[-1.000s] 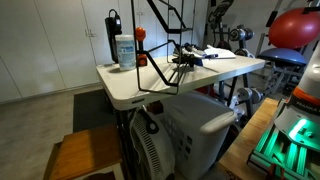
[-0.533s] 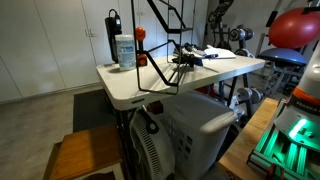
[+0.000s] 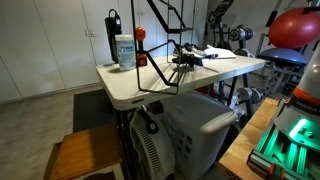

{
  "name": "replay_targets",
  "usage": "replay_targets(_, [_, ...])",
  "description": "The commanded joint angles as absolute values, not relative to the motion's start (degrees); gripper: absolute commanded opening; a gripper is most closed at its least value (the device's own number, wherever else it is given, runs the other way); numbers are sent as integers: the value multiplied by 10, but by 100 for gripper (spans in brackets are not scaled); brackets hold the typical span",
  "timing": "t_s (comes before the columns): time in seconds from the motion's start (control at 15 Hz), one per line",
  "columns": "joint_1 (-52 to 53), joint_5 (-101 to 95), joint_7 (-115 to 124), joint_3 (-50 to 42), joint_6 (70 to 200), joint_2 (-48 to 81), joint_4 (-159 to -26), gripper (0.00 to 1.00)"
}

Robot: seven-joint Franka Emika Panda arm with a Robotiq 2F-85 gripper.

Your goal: Move the black rack to the edge

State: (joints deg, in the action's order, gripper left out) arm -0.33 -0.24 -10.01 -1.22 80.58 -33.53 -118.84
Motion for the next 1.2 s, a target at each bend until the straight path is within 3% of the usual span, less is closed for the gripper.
replay_targets(0.0, [-12, -35, -65, -9, 818, -395, -1228, 100])
replay_targets(1.13, [-15, -60, -26, -15, 806, -409, -1213, 100])
